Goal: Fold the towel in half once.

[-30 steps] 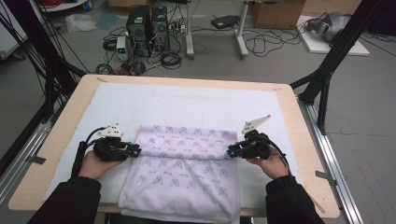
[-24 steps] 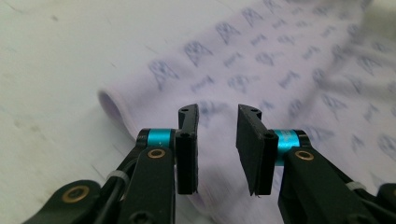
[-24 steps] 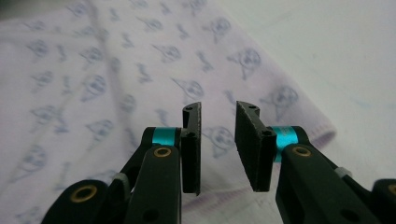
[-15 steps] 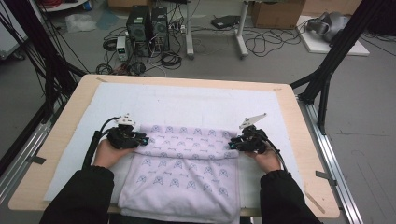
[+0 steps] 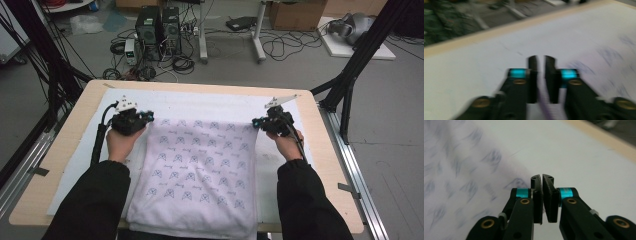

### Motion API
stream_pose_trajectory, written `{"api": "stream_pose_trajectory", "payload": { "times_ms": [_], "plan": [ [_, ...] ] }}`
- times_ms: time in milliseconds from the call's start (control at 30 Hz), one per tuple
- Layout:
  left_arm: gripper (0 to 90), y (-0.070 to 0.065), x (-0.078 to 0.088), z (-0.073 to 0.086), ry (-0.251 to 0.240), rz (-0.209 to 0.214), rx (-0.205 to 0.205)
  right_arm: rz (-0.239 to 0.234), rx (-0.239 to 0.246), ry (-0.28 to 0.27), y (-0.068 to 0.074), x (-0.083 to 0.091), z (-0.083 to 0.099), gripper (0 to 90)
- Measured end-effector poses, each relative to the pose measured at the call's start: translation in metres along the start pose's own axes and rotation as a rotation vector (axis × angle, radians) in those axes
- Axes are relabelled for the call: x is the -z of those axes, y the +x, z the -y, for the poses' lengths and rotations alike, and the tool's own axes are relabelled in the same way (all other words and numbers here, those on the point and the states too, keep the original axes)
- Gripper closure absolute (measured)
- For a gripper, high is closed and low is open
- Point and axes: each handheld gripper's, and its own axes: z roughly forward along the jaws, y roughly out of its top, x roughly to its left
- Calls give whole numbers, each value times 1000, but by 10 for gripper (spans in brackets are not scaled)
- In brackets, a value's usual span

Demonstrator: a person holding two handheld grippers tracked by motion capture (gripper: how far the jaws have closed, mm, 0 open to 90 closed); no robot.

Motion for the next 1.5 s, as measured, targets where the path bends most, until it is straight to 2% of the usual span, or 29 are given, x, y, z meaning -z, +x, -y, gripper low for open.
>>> {"api": "stream_pose_trajectory", "payload": {
  "times_ms": [33,67,100,133,167,233,267,333,400,433,500,600,633,667,700,733,767,833,867,933,1100,1133,1167,1200,1233,1333,1400,1467,1500],
  "plan": [
    [716,2,-3,-1,14,1,13,21,-41,0,-6,-3,-1,758],
    [709,2,-5,1,22,9,16,21,-57,-4,-9,-5,0,738],
    [707,2,-6,4,47,29,16,9,-65,0,-10,-8,1,721],
    [689,1,-8,7,88,59,4,-29,-79,4,-10,-10,4,695],
    [672,-1,-10,10,128,89,-20,-67,-82,18,-8,-13,6,674],
    [664,-5,-14,14,182,126,-51,-100,-42,47,-2,-17,14,642],
    [653,-7,-15,15,193,117,-65,-101,-32,64,0,-19,19,624],
    [620,-8,-18,17,181,94,-59,-90,-37,93,0,-22,28,598],
    [596,-7,-23,21,215,61,-59,-79,-69,111,-5,-25,37,535],
    [579,-6,-26,23,237,43,-62,-93,-87,116,-7,-27,41,518],
    [559,-5,-32,28,257,19,-60,-88,-90,129,-9,-31,45,477],
    [504,-5,-42,37,315,53,-33,-101,-109,126,-10,-39,47,497],
    [509,-5,-42,39,300,49,-30,-118,-100,125,-10,-43,47,539],
    [589,-4,-42,39,290,89,-10,-110,-77,132,-7,-45,46,587],
    [726,-4,-42,39,285,105,5,-102,-58,136,-5,-45,44,797],
    [834,-6,-42,38,284,98,-10,-174,-68,125,-6,-46,43,853],
    [856,-10,-43,37,280,75,-45,-146,-43,135,-2,-47,39,863],
    [864,-12,-42,34,255,46,-65,-110,2,160,2,-49,29,870],
    [865,-10,-39,30,225,35,-47,-89,6,152,1,-46,23,871],
    [866,-7,-34,18,190,16,-52,-51,22,93,-2,-37,7,874],
    [867,0,-17,-32,33,-43,-63,15,44,23,-10,-10,-43,873],
    [859,1,-15,-41,22,-58,-73,31,56,2,-12,-6,-52,845],
    [768,1,-15,-47,27,-95,-65,63,56,-11,-14,-3,-59,662],
    [597,3,-15,-49,38,-109,-48,94,49,-24,-17,-2,-63,617],
    [598,5,-14,-48,49,-87,-49,93,39,-32,-19,-1,-64,612],
    [591,6,-11,-30,81,-64,-66,80,29,-13,-18,-3,-52,550],
    [577,10,-8,-13,99,-29,-35,63,29,12,-14,-5,-36,538],
    [567,9,-3,3,118,-4,-39,-5,-18,90,-12,-9,-25,497],
    [560,9,1,9,123,18,-40,-29,-22,102,-8,-10,-19,508]
  ]
}}
